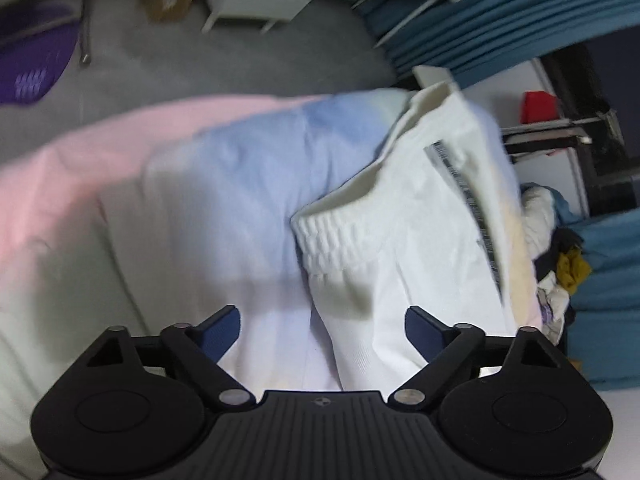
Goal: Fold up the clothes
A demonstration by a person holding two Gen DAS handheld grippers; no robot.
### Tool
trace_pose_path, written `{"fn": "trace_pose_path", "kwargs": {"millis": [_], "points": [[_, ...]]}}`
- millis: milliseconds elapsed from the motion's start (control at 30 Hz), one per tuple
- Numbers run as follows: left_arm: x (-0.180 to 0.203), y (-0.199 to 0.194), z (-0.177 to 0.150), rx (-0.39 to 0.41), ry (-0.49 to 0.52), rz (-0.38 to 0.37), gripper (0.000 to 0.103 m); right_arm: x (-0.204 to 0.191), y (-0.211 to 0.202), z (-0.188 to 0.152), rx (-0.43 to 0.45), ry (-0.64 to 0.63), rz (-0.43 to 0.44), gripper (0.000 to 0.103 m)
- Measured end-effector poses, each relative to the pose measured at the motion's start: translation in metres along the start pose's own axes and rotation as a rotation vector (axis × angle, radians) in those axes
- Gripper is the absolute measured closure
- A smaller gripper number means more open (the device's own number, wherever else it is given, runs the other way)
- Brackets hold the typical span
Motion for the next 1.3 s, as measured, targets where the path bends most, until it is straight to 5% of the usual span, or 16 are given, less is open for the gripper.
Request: {"fn": "trace_pose_path", "kwargs": {"millis": [100,367,567,767,867,1000,1200,1300], "points": [[0.003,0.023,-0.004,-0.012,-0.035,0.015,0.017,0.007,-0.010,0.004,-0.003,0.053,-0.006,0.083],[0.009,0.028,-0.006,0.111,-0.081,0.042,0.016,0.019,-0.006,0.024,0.016,0.090,0.009,0.082],[-0.003,0.008,-0.012,0.190,-0.156,-0.042,0.017,0.003,0.024,0.028,0.058,-0.092,0.006,0.091],[-0.008,0.006,-0.012,0.194,-0.194,-0.051,0.018,-0.055,-0.019,0.004,0.296,-0.336,0.134,0.093],[-0.004,0.013,-0.011,0.165,-0.180,-0.080,0.025,-0.064,-0.022,-0.007,0.363,-0.438,0.072,0.093],[0.006,0.013,-0.012,0.172,-0.124,-0.108,0.025,-0.048,-0.012,-0.003,0.346,-0.422,-0.040,0.093],[0.018,0.036,-0.005,0.084,-0.059,-0.026,0.032,-0.050,-0.012,-0.004,0.337,-0.419,-0.050,0.093],[0.026,0.034,-0.006,0.110,-0.015,-0.029,0.036,-0.050,-0.008,-0.006,0.347,-0.432,-0.078,0.093]]}}
Point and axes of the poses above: each gripper's, at about its wrist camera, not at the fingertips, and y roughly the way its jaws point, x to its right, z to its top, the point moved 3 cm from there along y, roughly the way its jaws point, and after that the axes turned 11 degrees about y, right-handed, at the moved point
